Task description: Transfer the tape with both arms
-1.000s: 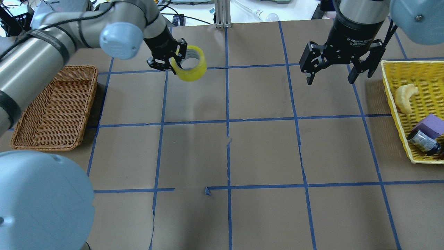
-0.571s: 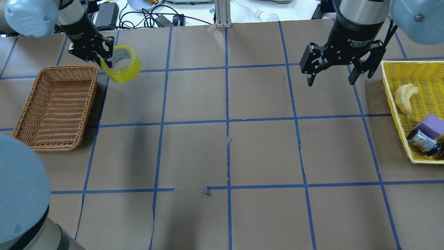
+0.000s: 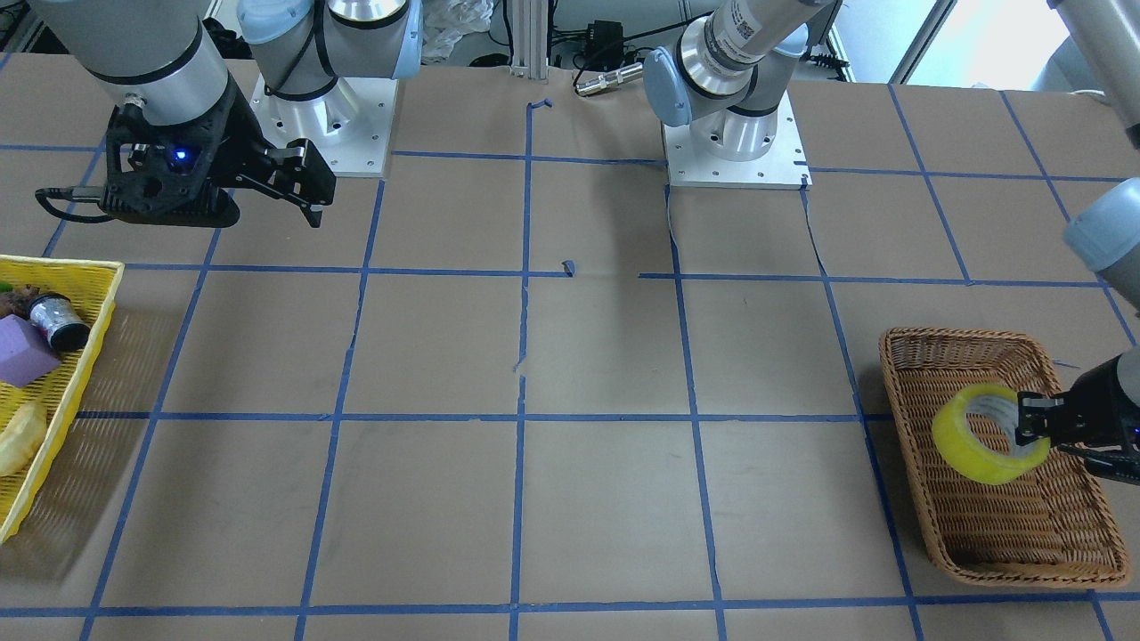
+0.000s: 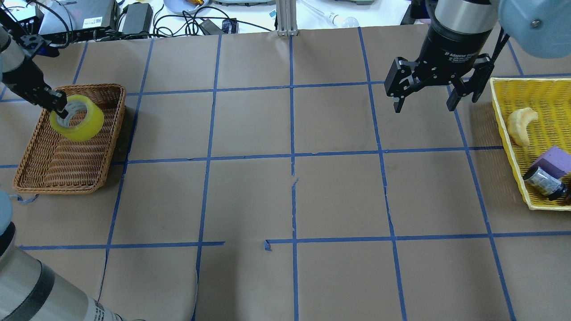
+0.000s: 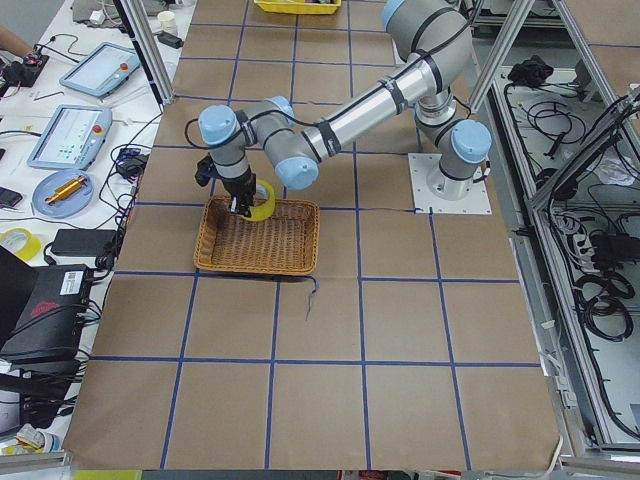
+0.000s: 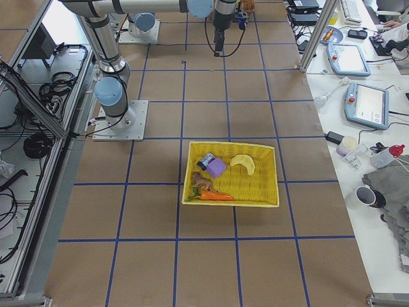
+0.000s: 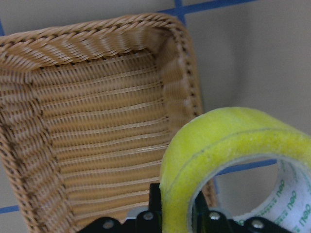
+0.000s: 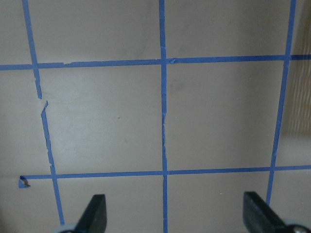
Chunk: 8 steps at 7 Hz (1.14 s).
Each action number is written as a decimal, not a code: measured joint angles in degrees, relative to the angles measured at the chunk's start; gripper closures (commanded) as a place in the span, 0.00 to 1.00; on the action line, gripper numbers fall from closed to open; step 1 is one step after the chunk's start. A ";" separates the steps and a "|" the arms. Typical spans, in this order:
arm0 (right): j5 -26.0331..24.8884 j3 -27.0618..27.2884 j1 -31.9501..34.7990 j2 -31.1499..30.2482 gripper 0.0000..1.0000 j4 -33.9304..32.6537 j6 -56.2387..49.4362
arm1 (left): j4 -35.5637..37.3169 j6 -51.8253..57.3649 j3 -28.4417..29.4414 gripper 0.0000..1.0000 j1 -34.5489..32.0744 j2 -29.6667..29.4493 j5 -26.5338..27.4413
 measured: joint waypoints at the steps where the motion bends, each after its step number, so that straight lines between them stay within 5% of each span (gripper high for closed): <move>1: -0.06 0.04 -0.07 0.13 0.00 -0.20 -0.02 | 7.14 0.91 -4.41 0.00 1.04 -0.32 0.36; 3: 0.16 0.14 -0.13 0.37 0.00 -0.09 0.01 | 10.47 1.17 -7.30 0.00 1.77 0.40 0.70; 5: 0.55 0.18 -0.13 0.70 0.00 -0.48 0.42 | 5.59 -0.48 -6.97 0.00 0.06 4.83 -0.04; 8: 0.13 -0.43 -0.06 0.36 0.00 -2.24 0.18 | -21.82 -24.52 4.35 0.00 -13.31 15.29 -2.08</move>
